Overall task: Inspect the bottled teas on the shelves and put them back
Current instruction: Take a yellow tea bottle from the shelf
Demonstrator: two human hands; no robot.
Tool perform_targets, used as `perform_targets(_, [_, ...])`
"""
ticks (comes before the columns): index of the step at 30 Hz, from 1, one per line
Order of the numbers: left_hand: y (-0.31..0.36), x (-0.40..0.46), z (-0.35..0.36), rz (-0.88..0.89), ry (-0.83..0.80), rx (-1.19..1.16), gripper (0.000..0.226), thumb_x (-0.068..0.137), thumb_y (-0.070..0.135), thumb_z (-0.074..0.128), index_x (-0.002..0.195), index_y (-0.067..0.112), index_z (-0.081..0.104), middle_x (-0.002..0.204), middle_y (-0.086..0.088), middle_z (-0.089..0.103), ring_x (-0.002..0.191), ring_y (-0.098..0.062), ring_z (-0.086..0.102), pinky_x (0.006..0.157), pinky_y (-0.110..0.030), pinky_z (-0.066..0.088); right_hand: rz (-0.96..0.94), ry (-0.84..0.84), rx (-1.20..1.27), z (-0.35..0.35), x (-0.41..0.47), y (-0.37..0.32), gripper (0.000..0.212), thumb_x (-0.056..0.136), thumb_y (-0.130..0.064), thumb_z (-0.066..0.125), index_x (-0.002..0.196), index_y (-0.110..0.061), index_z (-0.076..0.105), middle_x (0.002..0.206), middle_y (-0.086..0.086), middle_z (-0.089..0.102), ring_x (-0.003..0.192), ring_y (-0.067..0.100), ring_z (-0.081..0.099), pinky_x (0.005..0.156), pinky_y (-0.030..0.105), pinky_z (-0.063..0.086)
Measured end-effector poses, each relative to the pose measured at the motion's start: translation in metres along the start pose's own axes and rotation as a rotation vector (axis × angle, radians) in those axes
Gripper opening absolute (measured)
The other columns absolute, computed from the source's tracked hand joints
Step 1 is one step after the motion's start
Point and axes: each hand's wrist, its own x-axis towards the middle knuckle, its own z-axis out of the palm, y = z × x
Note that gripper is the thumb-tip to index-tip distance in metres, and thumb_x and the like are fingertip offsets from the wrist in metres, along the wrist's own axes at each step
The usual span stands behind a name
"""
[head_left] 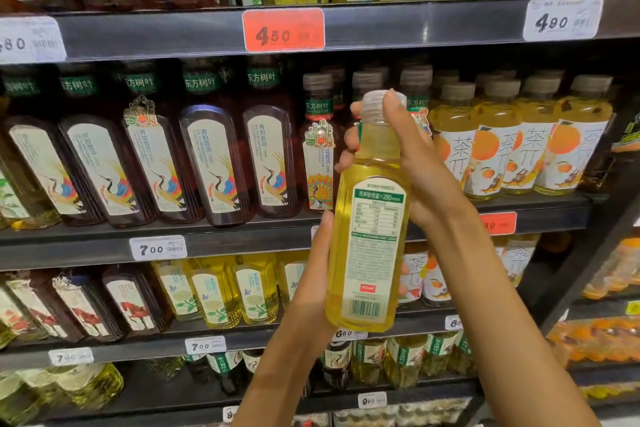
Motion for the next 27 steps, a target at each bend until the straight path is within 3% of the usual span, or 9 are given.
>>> perform_targets(3, [0.006, 0.0, -0.004, 0.085, 0.177, 0.316, 0.043, 0.059, 0.078, 0.035, 0.077, 0.058, 0.069, 0.086, 0.022, 0.074, 0.082, -0.001, 0.07, 0.076, -0.027, 0.052, -0.074, 0.108, -0.185, 0.001, -0.004, 0.001, 0.036, 0.097, -0.039, 0.05, 0.109, -0.005, 0.053, 0.073, 0.008, 0.066, 0.062, 0.019, 0.067, 0.054, 0.028, 0.054])
perform_targets(5, [0.01, -0.002, -0.002, 0.16, 0.192, 0.42, 0.036, 0.057, 0.08, 0.033, 0.073, 0.067, 0.063, 0.079, 0.032, 0.069, 0.077, 0.011, 0.066, 0.07, -0.018, 0.049, -0.127, 0.225, -0.3, 0.002, -0.005, 0.003, 0.033, 0.095, -0.039, 0.054, 0.107, -0.008, 0.056, 0.075, 0.007, 0.069, 0.064, 0.018, 0.069, 0.055, 0.027, 0.056])
perform_targets(8, [0.009, -0.003, 0.002, 0.238, 0.215, 0.473, 0.035, 0.064, 0.078, 0.04, 0.081, 0.062, 0.066, 0.086, 0.02, 0.074, 0.079, 0.003, 0.069, 0.061, -0.01, 0.05, -0.091, 0.338, -0.248, 0.003, -0.004, 0.005, 0.029, 0.094, -0.04, 0.056, 0.104, -0.013, 0.058, 0.073, 0.002, 0.069, 0.067, 0.015, 0.069, 0.058, 0.028, 0.057])
perform_targets(11, [0.012, 0.0, 0.001, 0.187, 0.254, 0.366, 0.044, 0.055, 0.081, 0.043, 0.076, 0.055, 0.071, 0.084, 0.011, 0.076, 0.077, -0.004, 0.071, 0.068, -0.019, 0.056, -0.039, 0.266, -0.201, -0.003, -0.001, -0.001, 0.026, 0.095, -0.04, 0.055, 0.102, -0.015, 0.06, 0.079, 0.004, 0.072, 0.074, 0.018, 0.071, 0.065, 0.031, 0.059])
perform_targets(13, [0.011, -0.001, 0.0, 0.057, 0.184, 0.137, 0.065, 0.052, 0.08, 0.051, 0.092, 0.034, 0.077, 0.09, -0.004, 0.076, 0.078, -0.019, 0.072, 0.072, -0.033, 0.059, -0.003, 0.178, -0.182, -0.006, 0.0, -0.002, 0.032, 0.095, -0.04, 0.053, 0.11, -0.013, 0.061, 0.09, 0.009, 0.072, 0.082, 0.02, 0.071, 0.074, 0.034, 0.059])
perform_targets(17, [0.012, -0.005, 0.008, -0.142, -0.047, -0.141, 0.089, 0.066, 0.074, 0.048, 0.113, 0.0, 0.063, 0.082, -0.019, 0.066, 0.061, -0.029, 0.064, 0.055, -0.032, 0.055, 0.069, 0.014, 0.042, 0.001, -0.003, 0.005, 0.036, 0.096, -0.041, 0.044, 0.116, -0.012, 0.056, 0.087, 0.008, 0.07, 0.078, 0.022, 0.07, 0.075, 0.035, 0.057])
perform_targets(20, [0.01, -0.005, 0.005, -0.105, 0.002, -0.078, 0.091, 0.066, 0.073, 0.047, 0.117, -0.001, 0.062, 0.093, -0.02, 0.067, 0.072, -0.031, 0.068, 0.061, -0.036, 0.057, 0.033, -0.015, 0.073, 0.004, -0.008, 0.003, 0.035, 0.097, -0.038, 0.046, 0.116, -0.01, 0.052, 0.079, 0.007, 0.067, 0.072, 0.022, 0.069, 0.069, 0.034, 0.057])
perform_targets(23, [0.011, -0.012, -0.003, 0.049, 0.148, 0.16, 0.073, 0.068, 0.077, 0.049, 0.111, 0.022, 0.069, 0.107, -0.007, 0.073, 0.097, -0.024, 0.07, 0.078, -0.034, 0.057, -0.036, 0.094, -0.099, 0.003, -0.01, -0.001, 0.033, 0.096, -0.037, 0.052, 0.114, -0.009, 0.053, 0.077, 0.006, 0.071, 0.071, 0.02, 0.071, 0.062, 0.032, 0.058])
perform_targets(27, [0.014, -0.023, -0.002, -0.016, 0.185, 0.232, 0.075, 0.057, 0.085, 0.06, 0.116, 0.038, 0.065, 0.119, 0.006, 0.068, 0.112, -0.018, 0.063, 0.101, -0.046, 0.045, 0.013, 0.168, -0.145, 0.001, -0.008, -0.004, 0.037, 0.095, -0.042, 0.052, 0.113, -0.009, 0.055, 0.078, 0.005, 0.073, 0.077, 0.021, 0.073, 0.064, 0.033, 0.059])
